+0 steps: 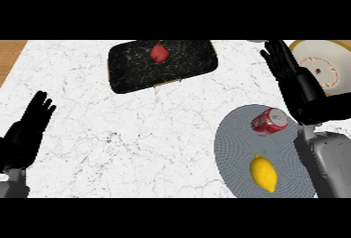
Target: Pick the can from the placemat and place it in the bowl
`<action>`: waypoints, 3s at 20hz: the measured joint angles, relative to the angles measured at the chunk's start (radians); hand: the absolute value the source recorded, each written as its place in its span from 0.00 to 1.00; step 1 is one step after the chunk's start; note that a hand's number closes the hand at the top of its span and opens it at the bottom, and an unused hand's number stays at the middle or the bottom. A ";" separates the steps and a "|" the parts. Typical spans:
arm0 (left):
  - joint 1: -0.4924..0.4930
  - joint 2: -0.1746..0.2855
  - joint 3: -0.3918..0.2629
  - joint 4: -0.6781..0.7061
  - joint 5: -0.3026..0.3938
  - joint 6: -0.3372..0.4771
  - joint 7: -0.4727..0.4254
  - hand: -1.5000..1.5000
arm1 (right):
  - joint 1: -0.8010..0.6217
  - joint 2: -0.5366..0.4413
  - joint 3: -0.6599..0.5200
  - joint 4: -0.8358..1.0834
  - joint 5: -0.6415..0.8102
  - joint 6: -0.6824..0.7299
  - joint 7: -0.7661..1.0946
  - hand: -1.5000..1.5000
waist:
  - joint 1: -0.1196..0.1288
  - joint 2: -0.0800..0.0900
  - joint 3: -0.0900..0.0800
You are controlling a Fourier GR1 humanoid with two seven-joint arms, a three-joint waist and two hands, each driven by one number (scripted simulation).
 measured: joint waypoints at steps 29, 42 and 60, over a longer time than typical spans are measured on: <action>-0.094 -0.220 -0.224 -0.114 -0.223 0.138 0.069 0.50 | 0.414 -0.054 -0.033 -0.463 0.431 -0.337 0.317 0.00 | 0.010 -0.047 -0.032; -0.102 -0.251 -0.213 -0.123 -0.262 0.129 0.082 0.50 | 0.304 -0.134 -0.047 -0.346 0.352 -0.075 0.663 0.00 | 0.017 -0.045 -0.031; -0.075 -0.313 -0.149 -0.148 -0.330 0.065 0.104 0.50 | 0.418 0.024 -0.145 -0.323 0.308 0.045 0.450 0.00 | 0.013 -0.046 -0.031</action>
